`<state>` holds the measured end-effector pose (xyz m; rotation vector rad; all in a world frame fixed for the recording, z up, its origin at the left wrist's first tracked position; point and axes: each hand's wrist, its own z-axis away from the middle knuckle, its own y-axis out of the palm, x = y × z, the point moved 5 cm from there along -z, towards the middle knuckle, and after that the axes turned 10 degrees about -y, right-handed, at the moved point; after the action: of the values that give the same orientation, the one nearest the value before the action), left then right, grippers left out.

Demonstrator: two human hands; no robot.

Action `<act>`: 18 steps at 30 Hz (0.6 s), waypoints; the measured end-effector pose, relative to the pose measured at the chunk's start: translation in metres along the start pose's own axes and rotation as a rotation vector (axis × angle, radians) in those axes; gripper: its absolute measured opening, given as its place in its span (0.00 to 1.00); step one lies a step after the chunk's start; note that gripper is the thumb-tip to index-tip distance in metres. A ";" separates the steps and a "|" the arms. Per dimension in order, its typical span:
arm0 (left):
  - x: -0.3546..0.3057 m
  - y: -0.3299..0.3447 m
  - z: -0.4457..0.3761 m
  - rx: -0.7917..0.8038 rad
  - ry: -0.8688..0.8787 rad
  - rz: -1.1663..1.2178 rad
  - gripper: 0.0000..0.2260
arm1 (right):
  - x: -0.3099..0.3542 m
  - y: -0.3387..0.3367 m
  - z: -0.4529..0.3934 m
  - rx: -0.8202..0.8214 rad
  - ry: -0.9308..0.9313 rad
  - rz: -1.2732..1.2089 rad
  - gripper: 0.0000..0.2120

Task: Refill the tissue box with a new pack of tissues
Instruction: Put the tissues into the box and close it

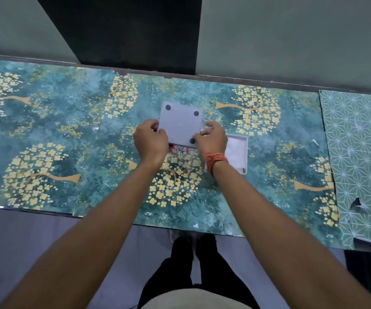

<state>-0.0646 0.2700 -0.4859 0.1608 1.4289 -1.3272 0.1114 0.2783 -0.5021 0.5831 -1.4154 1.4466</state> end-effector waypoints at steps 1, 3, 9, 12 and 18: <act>-0.002 0.008 0.010 0.041 0.005 0.032 0.12 | -0.002 -0.015 -0.001 -0.010 -0.003 0.016 0.17; -0.008 0.030 0.029 0.150 0.030 0.041 0.10 | -0.011 -0.046 -0.003 -0.036 0.004 0.066 0.13; -0.005 0.083 0.072 0.407 0.048 -0.147 0.06 | -0.056 -0.111 0.001 -0.053 0.128 0.242 0.11; 0.002 0.086 0.078 0.411 0.030 -0.158 0.06 | -0.065 -0.110 0.002 -0.033 0.134 0.268 0.11; -0.002 0.084 0.083 0.425 0.049 -0.179 0.05 | -0.067 -0.111 0.004 -0.036 0.116 0.286 0.10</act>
<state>0.0455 0.2384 -0.5141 0.3538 1.2052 -1.7762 0.2336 0.2351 -0.5080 0.2752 -1.4723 1.6467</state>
